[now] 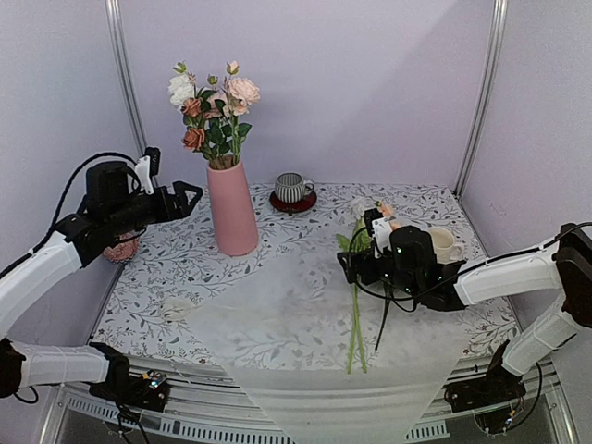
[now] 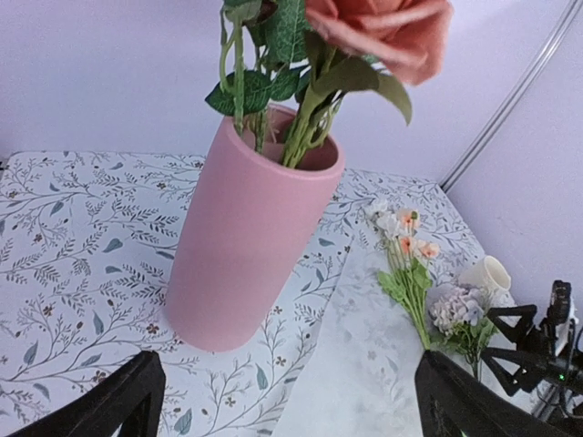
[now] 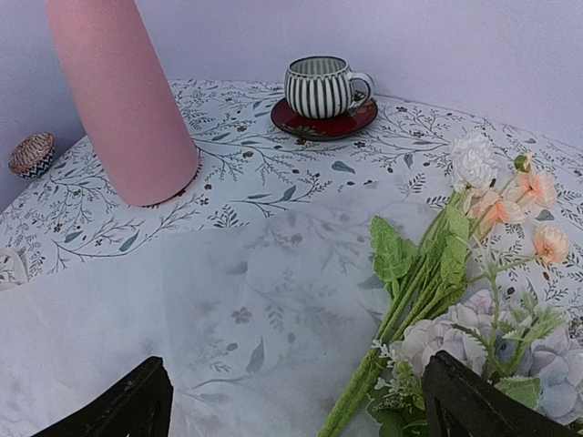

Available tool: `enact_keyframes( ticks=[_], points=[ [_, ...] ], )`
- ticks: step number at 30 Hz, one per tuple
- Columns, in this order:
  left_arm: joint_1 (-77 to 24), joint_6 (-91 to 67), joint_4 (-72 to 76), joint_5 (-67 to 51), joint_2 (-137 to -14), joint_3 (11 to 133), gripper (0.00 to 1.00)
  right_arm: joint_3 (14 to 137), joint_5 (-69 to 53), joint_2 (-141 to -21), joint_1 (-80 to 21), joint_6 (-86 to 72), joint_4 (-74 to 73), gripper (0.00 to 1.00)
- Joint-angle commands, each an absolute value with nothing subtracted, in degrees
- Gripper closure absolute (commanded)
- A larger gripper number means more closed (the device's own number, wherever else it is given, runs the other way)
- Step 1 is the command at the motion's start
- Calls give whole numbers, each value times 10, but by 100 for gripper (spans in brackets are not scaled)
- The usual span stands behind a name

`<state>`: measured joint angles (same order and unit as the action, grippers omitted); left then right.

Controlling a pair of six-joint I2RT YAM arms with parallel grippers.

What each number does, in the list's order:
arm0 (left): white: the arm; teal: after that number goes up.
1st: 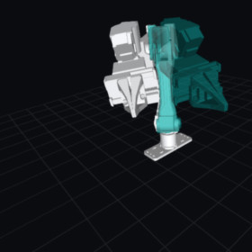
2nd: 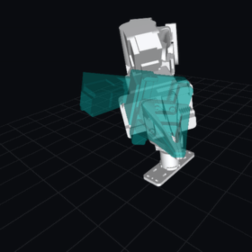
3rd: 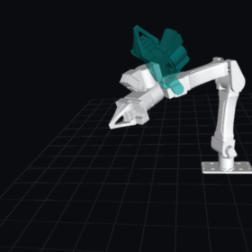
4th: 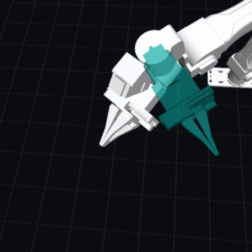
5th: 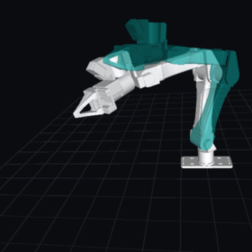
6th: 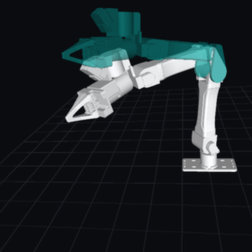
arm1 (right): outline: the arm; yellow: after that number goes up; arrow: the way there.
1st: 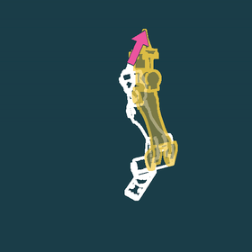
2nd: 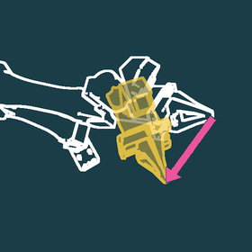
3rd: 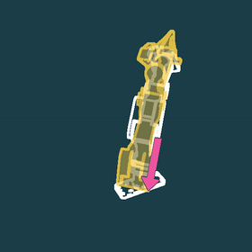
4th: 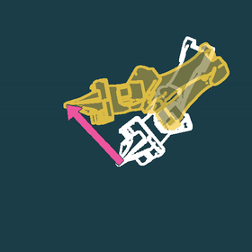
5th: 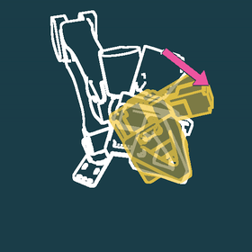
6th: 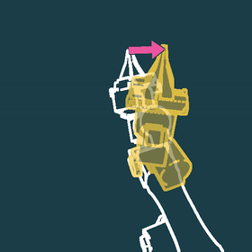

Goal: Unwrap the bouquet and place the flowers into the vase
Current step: Place the fake flower in the vase, then pick up the fake flower from the flattened wrapping paper.

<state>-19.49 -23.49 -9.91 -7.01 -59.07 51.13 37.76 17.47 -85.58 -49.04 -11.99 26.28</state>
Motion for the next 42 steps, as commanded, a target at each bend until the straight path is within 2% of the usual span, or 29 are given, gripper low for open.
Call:
enact_keyframes(
  ticks=[1,13,27,36,42],
  points=[
    [-191,-221,-135,-56,-566,486,2,394,176,-836,-487,-157,208,3],
    [-191,-231,-65,-150,-546,417,2,429,131,-775,-487,-289,27,2],
    [-191,-258,-20,-149,-519,371,2,479,94,-786,-487,-353,-124,3],
    [-192,-266,18,-193,-518,337,2,554,47,-872,-488,-386,-211,14],
    [-192,-270,19,-188,-523,326,2,596,48,-923,-490,-412,-261,30]
  ],
)
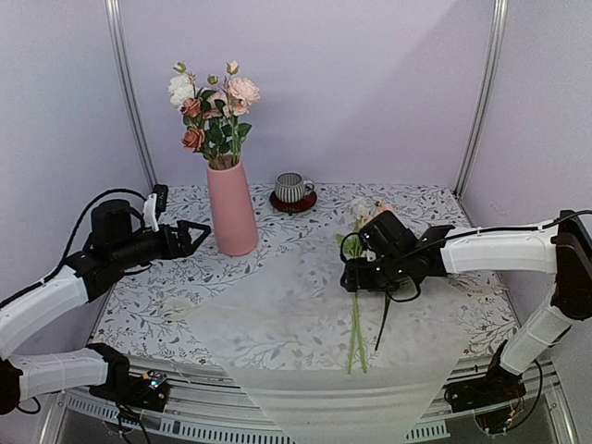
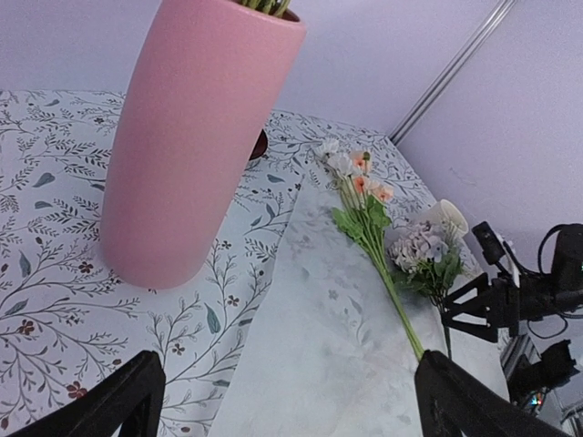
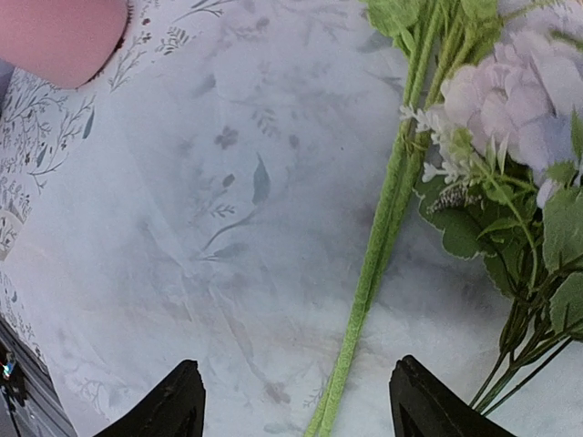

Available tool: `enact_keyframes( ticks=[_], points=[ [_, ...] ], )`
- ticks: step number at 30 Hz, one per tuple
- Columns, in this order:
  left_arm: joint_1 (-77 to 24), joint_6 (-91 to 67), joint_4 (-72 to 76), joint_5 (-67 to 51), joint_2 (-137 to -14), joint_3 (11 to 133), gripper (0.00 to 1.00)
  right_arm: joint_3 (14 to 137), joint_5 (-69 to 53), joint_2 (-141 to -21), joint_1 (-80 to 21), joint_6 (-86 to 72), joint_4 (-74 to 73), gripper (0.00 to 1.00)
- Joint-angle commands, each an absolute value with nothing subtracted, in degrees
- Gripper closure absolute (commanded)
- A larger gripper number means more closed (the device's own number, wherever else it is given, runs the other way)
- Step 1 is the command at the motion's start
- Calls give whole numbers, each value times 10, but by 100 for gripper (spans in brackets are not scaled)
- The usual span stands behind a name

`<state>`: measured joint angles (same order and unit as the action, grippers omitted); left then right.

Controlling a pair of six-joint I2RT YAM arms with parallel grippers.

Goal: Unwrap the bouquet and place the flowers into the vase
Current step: Pick up the fake flower from the flattened wrapping paper.

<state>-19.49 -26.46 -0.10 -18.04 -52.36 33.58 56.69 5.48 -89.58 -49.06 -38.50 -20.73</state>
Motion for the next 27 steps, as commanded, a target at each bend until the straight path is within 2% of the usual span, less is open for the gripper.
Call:
enact_keyframes(
  ticks=[1,3,10,27],
  points=[
    [-192,-270,18,-187,-525,324,2,599,49,-930,-490,-419,-269,33],
    [-192,-270,18,-190,-529,321,2,604,49,-942,-490,-439,-285,37],
    [-192,-280,29,-204,-546,316,2,587,34,-956,-501,-472,-293,61],
    [-192,-293,40,-209,-561,317,2,563,47,-945,-577,-495,-356,65]
  ],
)
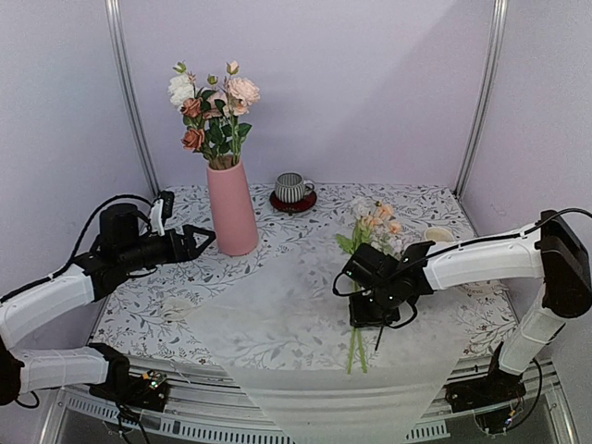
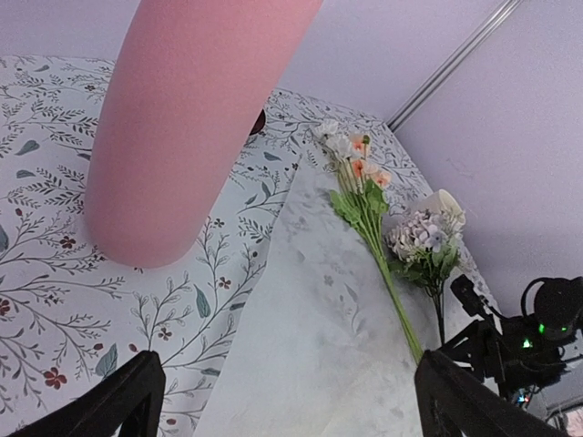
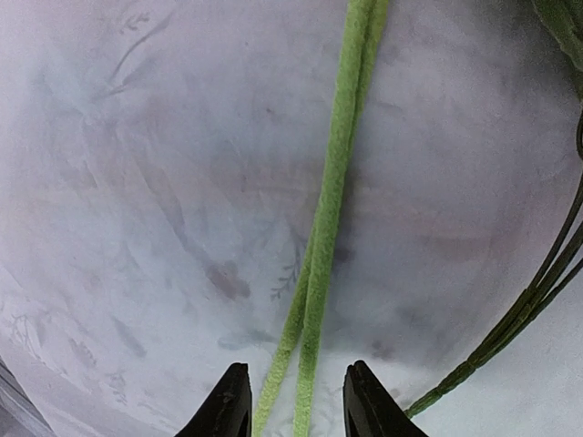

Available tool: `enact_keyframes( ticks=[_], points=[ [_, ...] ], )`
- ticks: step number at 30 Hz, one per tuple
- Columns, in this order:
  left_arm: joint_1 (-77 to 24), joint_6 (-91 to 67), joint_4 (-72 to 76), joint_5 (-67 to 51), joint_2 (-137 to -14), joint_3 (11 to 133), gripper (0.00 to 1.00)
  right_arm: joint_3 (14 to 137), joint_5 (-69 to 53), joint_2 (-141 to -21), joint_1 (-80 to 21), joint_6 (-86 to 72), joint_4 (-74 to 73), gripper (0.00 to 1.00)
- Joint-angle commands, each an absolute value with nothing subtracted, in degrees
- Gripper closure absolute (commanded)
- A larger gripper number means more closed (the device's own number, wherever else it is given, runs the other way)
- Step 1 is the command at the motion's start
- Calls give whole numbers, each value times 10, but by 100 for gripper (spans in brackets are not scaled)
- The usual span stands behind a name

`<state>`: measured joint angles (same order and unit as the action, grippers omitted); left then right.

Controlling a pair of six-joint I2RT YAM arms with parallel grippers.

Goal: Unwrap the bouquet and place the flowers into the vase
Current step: Pick up the fake flower from the flattened wrapping paper.

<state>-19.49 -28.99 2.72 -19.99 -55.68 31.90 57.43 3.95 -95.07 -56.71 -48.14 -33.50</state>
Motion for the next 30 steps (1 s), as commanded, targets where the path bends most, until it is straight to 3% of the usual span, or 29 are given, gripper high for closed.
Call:
enact_keyframes(
  ticks=[1,15,19,30],
  points=[
    [-192,-293,43,-212,-559,318,2,563,48,-946,-579,-496,-356,65],
    [-192,-318,-27,-117,-569,348,2,562,49,-972,-590,-499,-360,68],
    [-192,-324,-55,-87,-585,368,2,561,49,-976,-590,-499,-363,75],
    [-190,-333,-114,-43,-569,390,2,567,47,-1012,-591,-497,-355,75]
  ],
)
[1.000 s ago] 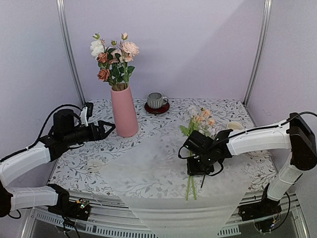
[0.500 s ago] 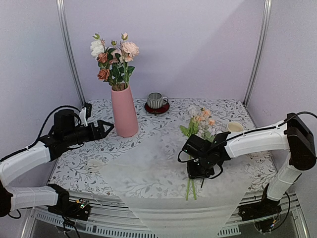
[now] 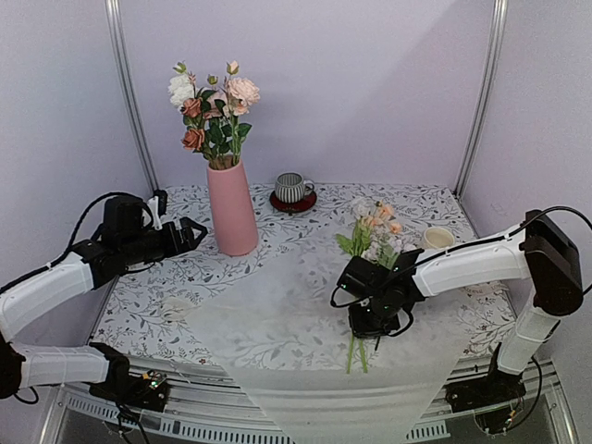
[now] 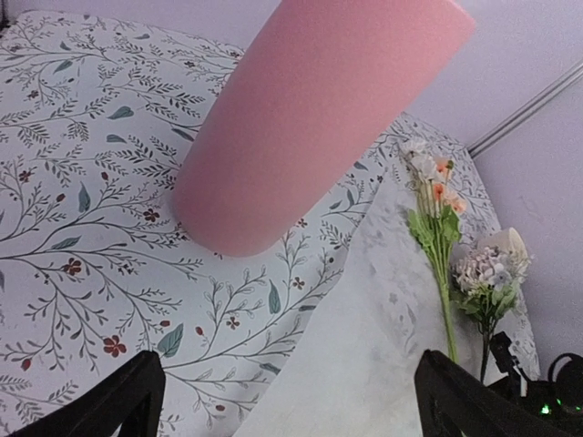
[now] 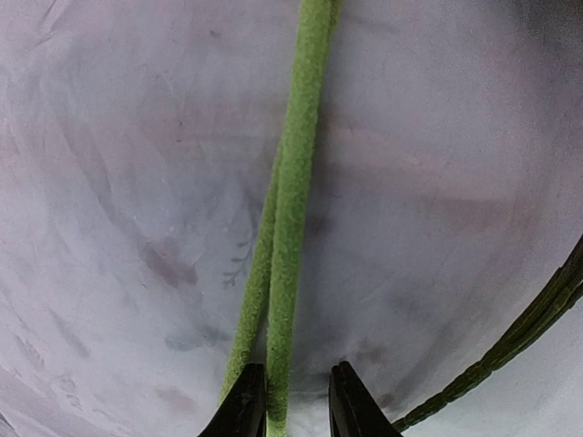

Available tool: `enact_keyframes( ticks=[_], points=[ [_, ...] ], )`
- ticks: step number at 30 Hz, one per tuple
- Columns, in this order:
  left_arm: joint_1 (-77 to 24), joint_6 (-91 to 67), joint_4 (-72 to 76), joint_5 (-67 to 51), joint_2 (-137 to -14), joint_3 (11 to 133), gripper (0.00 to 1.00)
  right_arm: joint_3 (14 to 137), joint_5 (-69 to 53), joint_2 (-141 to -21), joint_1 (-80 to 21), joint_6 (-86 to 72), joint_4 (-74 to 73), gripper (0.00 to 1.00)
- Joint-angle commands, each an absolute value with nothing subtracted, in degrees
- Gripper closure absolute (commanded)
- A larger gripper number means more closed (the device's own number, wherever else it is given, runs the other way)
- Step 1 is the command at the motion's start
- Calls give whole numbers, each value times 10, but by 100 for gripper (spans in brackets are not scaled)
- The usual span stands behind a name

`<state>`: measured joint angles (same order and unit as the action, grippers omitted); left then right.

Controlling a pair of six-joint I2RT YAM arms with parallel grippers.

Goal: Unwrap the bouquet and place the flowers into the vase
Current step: Pick up the fake flower from the flattened wrapping paper.

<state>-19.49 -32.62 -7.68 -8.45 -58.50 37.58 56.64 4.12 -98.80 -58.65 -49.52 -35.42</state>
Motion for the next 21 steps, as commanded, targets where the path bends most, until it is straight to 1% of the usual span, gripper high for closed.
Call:
enact_keyframes(
  ticks=[1,4,6,8,9,10,11,12,21],
  points=[
    [-189,-332,-116,-37,-566,388,2,567,47,-1016,-591,-496,-353,75],
    [-187,-330,-117,-36,-560,385,2,567,41,-1029,-592,-497,-342,75],
    [-186,-330,-116,-47,-561,384,2,568,34,-1035,-592,-497,-334,80],
    [-185,-329,-115,-57,-564,386,2,567,32,-1037,-593,-497,-331,80],
    [-185,-329,-114,-62,-564,386,2,567,32,-1035,-593,-497,-330,83],
    [-185,-330,-111,-65,-565,387,2,568,33,-1032,-593,-498,-331,91],
    [-184,-331,-108,-70,-566,387,2,568,37,-1026,-593,-500,-333,95],
    [-184,-332,-105,-74,-567,387,2,569,41,-1019,-593,-501,-335,96],
    [-184,-328,-79,-119,-562,384,2,562,83,-889,-595,-493,-327,97]
  ],
)
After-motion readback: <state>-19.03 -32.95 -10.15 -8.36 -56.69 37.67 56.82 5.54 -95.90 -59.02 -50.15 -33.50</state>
